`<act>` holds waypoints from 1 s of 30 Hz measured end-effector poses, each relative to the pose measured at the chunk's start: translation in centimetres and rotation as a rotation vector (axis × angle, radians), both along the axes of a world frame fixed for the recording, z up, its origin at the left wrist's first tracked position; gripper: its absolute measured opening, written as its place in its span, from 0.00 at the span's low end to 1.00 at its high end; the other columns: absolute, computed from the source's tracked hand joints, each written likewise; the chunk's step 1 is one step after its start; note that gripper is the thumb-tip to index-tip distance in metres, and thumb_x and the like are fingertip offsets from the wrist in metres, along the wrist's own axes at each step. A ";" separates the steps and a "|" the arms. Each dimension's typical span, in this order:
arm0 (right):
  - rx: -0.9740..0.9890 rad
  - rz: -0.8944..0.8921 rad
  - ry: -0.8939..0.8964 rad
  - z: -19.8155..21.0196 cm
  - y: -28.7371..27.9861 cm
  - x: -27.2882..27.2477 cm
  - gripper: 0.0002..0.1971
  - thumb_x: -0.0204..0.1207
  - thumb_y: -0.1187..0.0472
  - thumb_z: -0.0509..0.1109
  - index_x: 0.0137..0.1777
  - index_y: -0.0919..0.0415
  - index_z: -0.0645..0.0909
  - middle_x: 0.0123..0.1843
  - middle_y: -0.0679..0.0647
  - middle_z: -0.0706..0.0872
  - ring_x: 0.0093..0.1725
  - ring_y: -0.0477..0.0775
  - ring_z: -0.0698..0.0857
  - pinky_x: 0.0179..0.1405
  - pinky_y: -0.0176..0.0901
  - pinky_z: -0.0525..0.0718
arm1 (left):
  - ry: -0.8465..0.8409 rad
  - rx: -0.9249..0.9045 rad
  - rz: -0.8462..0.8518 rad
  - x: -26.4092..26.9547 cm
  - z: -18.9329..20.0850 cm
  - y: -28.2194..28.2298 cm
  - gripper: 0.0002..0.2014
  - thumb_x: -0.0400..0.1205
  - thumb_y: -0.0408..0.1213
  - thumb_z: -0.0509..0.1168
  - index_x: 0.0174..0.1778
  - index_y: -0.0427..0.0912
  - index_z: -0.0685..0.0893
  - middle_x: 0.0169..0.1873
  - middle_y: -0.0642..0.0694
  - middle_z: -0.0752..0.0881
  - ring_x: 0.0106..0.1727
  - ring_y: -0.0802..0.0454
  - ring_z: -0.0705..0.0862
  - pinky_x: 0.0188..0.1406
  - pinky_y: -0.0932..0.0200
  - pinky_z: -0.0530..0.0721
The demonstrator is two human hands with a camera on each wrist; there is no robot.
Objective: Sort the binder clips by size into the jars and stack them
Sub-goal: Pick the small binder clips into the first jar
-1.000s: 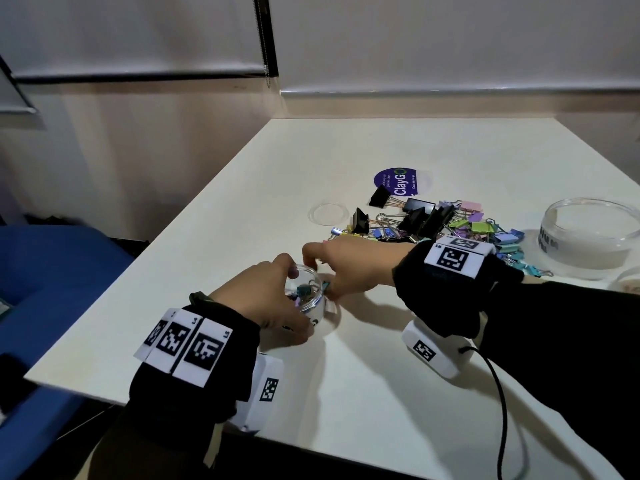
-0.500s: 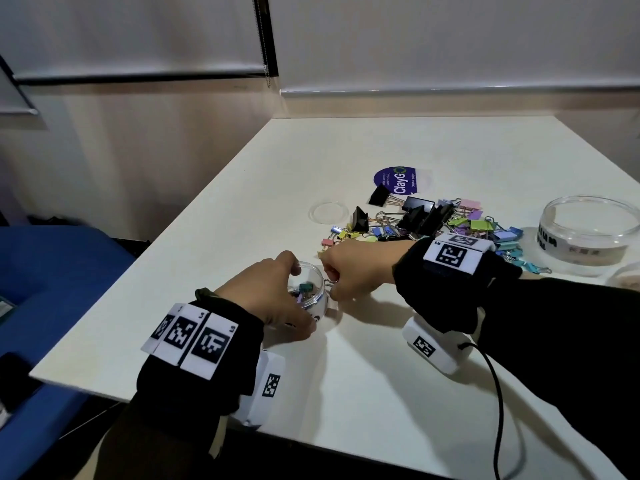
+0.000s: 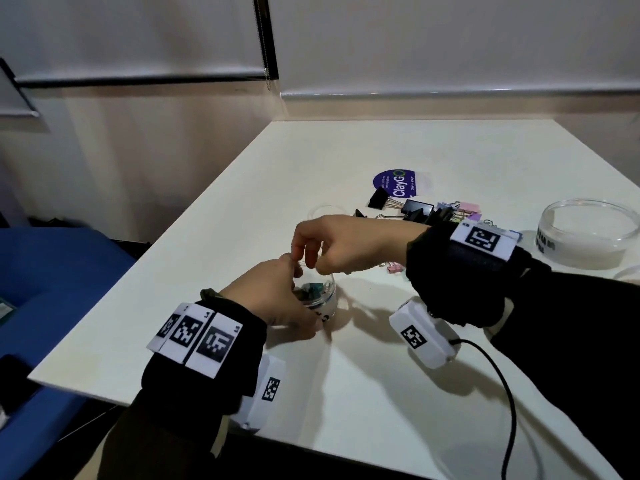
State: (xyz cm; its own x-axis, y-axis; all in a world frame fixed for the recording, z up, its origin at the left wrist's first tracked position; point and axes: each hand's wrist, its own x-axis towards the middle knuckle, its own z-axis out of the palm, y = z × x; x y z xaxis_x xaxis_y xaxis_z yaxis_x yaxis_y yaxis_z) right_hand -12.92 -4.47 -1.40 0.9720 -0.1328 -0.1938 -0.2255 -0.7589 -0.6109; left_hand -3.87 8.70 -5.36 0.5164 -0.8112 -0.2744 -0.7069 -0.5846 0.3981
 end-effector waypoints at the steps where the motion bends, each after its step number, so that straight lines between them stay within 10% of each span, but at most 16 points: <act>1: 0.065 -0.036 -0.021 0.2 -0.3 -0.1 0.16 0.72 0.72 0.62 0.58 0.57 0.78 0.52 0.58 0.86 0.38 0.51 0.80 0.28 0.38 0.80 | 0.000 0.006 0.009 0.1 -0.1 0.0 0.43 0.59 0.49 0.82 0.68 0.48 0.71 0.55 0.54 0.80 0.52 0.54 0.82 0.51 0.56 0.82; 6: -0.105 -0.316 -0.201 0.1 -3.3 0.0 0.12 0.73 0.74 0.60 0.49 0.58 0.78 0.41 0.53 0.83 0.33 0.52 0.82 0.23 0.40 0.82 | 0.002 -0.024 -0.011 -0.2 -0.1 -0.2 0.43 0.60 0.53 0.82 0.68 0.51 0.69 0.56 0.53 0.79 0.51 0.55 0.81 0.47 0.58 0.80; 13: -0.488 -0.249 0.012 -2.1 -4.4 0.7 0.11 0.67 0.64 0.77 0.50 0.62 0.86 0.47 0.55 0.87 0.43 0.52 0.82 0.35 0.41 0.79 | -0.003 -0.096 -0.057 -0.6 0.2 -0.8 0.41 0.62 0.58 0.80 0.68 0.53 0.70 0.55 0.53 0.77 0.51 0.55 0.80 0.51 0.57 0.80; 19: -0.520 -0.199 0.078 -3.3 -3.4 2.4 0.08 0.64 0.62 0.78 0.42 0.63 0.87 0.39 0.56 0.89 0.40 0.55 0.86 0.37 0.43 0.83 | -0.043 -0.149 -0.056 -0.9 0.3 -1.2 0.35 0.65 0.59 0.77 0.63 0.52 0.71 0.56 0.52 0.78 0.53 0.53 0.81 0.54 0.52 0.82; 24: -0.442 -0.190 0.090 -3.1 -3.3 2.5 0.06 0.72 0.67 0.68 0.47 0.60 0.82 0.33 0.50 0.79 0.29 0.47 0.77 0.17 0.29 0.71 | -0.110 -0.119 -0.062 -1.4 -0.3 -1.9 0.40 0.64 0.57 0.77 0.69 0.52 0.68 0.62 0.51 0.77 0.62 0.51 0.79 0.59 0.49 0.81; 30: -0.272 -0.300 -0.022 -2.4 -4.9 1.8 0.14 0.73 0.73 0.62 0.53 0.60 0.83 0.41 0.47 0.80 0.44 0.50 0.77 0.24 0.30 0.70 | -0.090 -0.125 -0.079 -1.9 -0.6 -2.5 0.43 0.64 0.62 0.76 0.70 0.51 0.66 0.63 0.51 0.76 0.64 0.52 0.77 0.60 0.50 0.80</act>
